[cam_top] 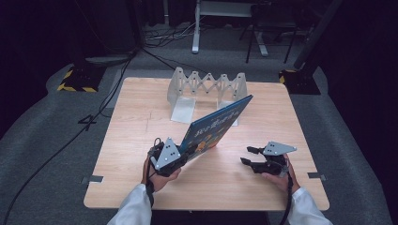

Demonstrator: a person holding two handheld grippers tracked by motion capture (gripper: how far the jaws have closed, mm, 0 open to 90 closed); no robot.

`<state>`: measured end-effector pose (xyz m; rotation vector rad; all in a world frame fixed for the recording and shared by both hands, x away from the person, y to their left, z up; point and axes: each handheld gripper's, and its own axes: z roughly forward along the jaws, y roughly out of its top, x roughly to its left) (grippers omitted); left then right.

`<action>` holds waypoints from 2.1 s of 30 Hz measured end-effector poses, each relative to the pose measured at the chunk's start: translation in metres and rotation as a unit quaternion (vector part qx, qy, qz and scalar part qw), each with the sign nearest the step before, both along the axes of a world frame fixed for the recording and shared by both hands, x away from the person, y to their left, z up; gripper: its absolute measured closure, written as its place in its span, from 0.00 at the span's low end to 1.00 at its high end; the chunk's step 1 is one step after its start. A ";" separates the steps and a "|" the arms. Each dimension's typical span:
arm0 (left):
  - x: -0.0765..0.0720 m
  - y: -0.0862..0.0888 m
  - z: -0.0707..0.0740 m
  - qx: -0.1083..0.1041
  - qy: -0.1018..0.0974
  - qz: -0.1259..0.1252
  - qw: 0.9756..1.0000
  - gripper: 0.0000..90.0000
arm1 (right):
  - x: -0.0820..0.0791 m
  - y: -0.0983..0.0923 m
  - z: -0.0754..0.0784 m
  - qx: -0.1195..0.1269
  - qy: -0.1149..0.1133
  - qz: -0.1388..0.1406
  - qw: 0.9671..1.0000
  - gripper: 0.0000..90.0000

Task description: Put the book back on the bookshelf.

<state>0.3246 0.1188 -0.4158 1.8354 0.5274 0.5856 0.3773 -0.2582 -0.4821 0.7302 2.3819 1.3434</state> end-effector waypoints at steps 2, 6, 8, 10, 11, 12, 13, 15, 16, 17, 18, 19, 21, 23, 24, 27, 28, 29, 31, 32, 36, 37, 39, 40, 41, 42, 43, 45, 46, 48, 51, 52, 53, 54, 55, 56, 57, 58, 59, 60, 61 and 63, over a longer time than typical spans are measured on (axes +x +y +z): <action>0.000 0.003 0.002 0.009 -0.007 0.016 1.000 0.92 | 0.000 0.000 -0.001 0.000 0.004 0.001 1.000 0.48; 0.000 0.009 0.006 0.018 -0.020 0.040 0.999 0.92 | 0.000 0.000 -0.001 -0.003 0.005 -0.001 1.000 0.48; 0.000 0.013 0.008 0.020 -0.024 0.052 0.998 0.92 | 0.001 0.000 -0.002 -0.005 0.005 0.000 1.000 0.47; 0.000 0.018 0.009 0.018 -0.040 0.071 0.996 0.92 | 0.001 0.000 -0.002 -0.005 0.008 0.000 1.000 0.47; 0.000 0.020 0.010 0.019 -0.043 0.078 0.996 0.92 | 0.002 0.001 -0.003 -0.004 0.009 0.001 1.000 0.47; -0.001 0.022 0.012 0.020 -0.049 0.087 0.995 0.92 | 0.002 0.001 -0.003 -0.003 0.010 0.001 1.000 0.47; 0.000 0.025 0.014 0.022 -0.049 0.092 0.994 0.92 | 0.002 0.001 -0.003 -0.004 0.011 -0.001 1.000 0.47; 0.000 0.030 0.016 0.023 -0.052 0.098 0.994 0.92 | 0.002 0.002 -0.004 -0.006 0.014 -0.001 1.000 0.46; 0.000 0.032 0.017 0.026 -0.052 0.101 0.993 0.92 | 0.003 0.002 -0.004 -0.007 0.015 0.001 1.000 0.46; 0.001 0.034 0.018 0.029 -0.054 0.106 0.992 0.92 | 0.003 0.002 -0.005 -0.007 0.016 0.002 1.000 0.46; 0.002 0.035 0.019 0.027 -0.054 0.107 0.992 0.92 | 0.003 0.002 -0.005 -0.008 0.020 0.002 1.000 0.46; 0.003 0.037 0.020 0.027 -0.054 0.114 0.992 0.92 | 0.003 0.003 -0.006 -0.007 0.021 0.003 1.000 0.46; 0.006 0.040 0.020 0.022 -0.053 0.120 0.991 0.92 | 0.004 0.003 -0.006 -0.011 0.022 0.005 1.000 0.45; 0.010 0.042 0.020 0.020 -0.054 0.130 0.990 0.92 | 0.003 0.004 -0.006 -0.011 0.023 0.007 1.000 0.45; 0.012 0.042 0.020 0.019 -0.054 0.133 0.989 0.92 | 0.003 0.004 -0.006 -0.011 0.023 0.008 1.000 0.45; 0.021 0.043 0.019 0.018 -0.056 0.144 0.988 0.92 | 0.004 0.004 -0.007 -0.014 0.025 0.008 1.000 0.45; 0.026 0.043 0.018 0.011 -0.054 0.146 0.988 0.92 | 0.004 0.004 -0.007 -0.015 0.025 0.008 1.000 0.45; 0.030 0.042 0.018 0.005 -0.053 0.148 0.988 0.92 | 0.004 0.004 -0.007 -0.014 0.026 0.009 1.000 0.45; 0.038 0.041 0.017 -0.002 -0.051 0.153 0.987 0.92 | 0.004 0.005 -0.007 -0.013 0.026 0.010 1.000 0.45; 0.042 0.040 0.016 -0.006 -0.051 0.157 0.986 0.92 | 0.004 0.005 -0.007 -0.015 0.026 0.010 1.000 0.45; 0.058 0.037 0.007 -0.028 -0.044 0.166 0.985 0.92 | 0.004 0.005 -0.008 -0.018 0.026 0.012 0.999 0.45; 0.061 0.036 0.005 -0.030 -0.039 0.170 0.984 0.92 | 0.004 0.005 -0.008 -0.018 0.027 0.013 0.999 0.45; 0.064 0.034 0.000 -0.043 -0.039 0.171 0.984 0.92 | 0.004 0.005 -0.008 -0.017 0.026 0.011 0.999 0.45; 0.065 0.035 -0.001 -0.045 -0.039 0.170 0.984 0.92 | 0.004 0.004 -0.008 -0.017 0.026 0.011 0.999 0.44; 0.066 0.034 -0.002 -0.047 -0.035 0.169 0.984 0.92 | 0.004 0.004 -0.008 -0.015 0.025 0.011 1.000 0.44; 0.067 0.034 -0.003 -0.045 -0.034 0.171 0.984 0.92 | 0.004 0.003 -0.007 -0.013 0.024 0.012 1.000 0.44; 0.067 0.034 -0.004 -0.043 -0.033 0.173 0.983 0.92 | 0.005 0.003 -0.008 -0.014 0.024 0.010 1.000 0.44; 0.067 0.035 -0.008 -0.047 -0.025 0.174 0.983 0.92 | 0.005 0.004 -0.009 -0.017 0.028 0.009 0.999 0.44; 0.067 0.035 -0.010 -0.047 -0.022 0.176 0.983 0.92 | 0.005 0.004 -0.009 -0.020 0.029 0.010 0.999 0.43; 0.068 0.035 -0.014 -0.043 -0.017 0.179 0.983 0.92 | 0.005 0.006 -0.009 -0.023 0.030 0.011 0.999 0.43; 0.070 0.034 -0.019 -0.039 -0.007 0.185 0.982 0.92 | 0.004 0.008 -0.010 -0.028 0.032 0.012 0.999 0.43; 0.072 0.034 -0.021 -0.042 -0.003 0.187 0.981 0.92 | 0.004 0.008 -0.010 -0.031 0.033 0.013 0.999 0.42; 0.072 0.034 -0.021 -0.042 -0.003 0.187 0.981 0.92 | 0.004 0.008 -0.011 -0.033 0.036 0.014 0.999 0.42; 0.074 0.034 -0.022 -0.047 0.000 0.188 0.981 0.92 | 0.004 0.008 -0.011 -0.033 0.036 0.014 0.999 0.42; 0.075 0.034 -0.022 -0.049 0.002 0.189 0.981 0.92 | 0.004 0.008 -0.011 -0.035 0.037 0.013 0.999 0.42; 0.076 0.034 -0.022 -0.049 0.002 0.190 0.980 0.92 | 0.005 0.008 -0.011 -0.036 0.037 0.013 0.999 0.42; 0.078 0.033 -0.022 -0.055 0.007 0.191 0.980 0.92 | 0.005 0.008 -0.011 -0.034 0.039 0.014 0.999 0.41; 0.079 0.033 -0.022 -0.055 0.007 0.190 0.980 0.92 | 0.005 0.008 -0.011 -0.033 0.041 0.015 0.998 0.40; 0.081 0.032 -0.021 -0.055 0.008 0.192 0.980 0.92 | 0.005 0.009 -0.012 -0.034 0.044 0.015 0.998 0.39; 0.082 0.031 -0.021 -0.053 0.007 0.192 0.980 0.92 | 0.005 0.009 -0.012 -0.037 0.046 0.017 0.998 0.38; 0.083 0.030 -0.021 -0.054 0.009 0.193 0.980 0.92 | 0.005 0.010 -0.012 -0.041 0.050 0.018 0.998 0.37; 0.085 0.028 -0.021 -0.054 0.009 0.196 0.979 0.92 | 0.005 0.012 -0.014 -0.047 0.053 0.019 0.997 0.35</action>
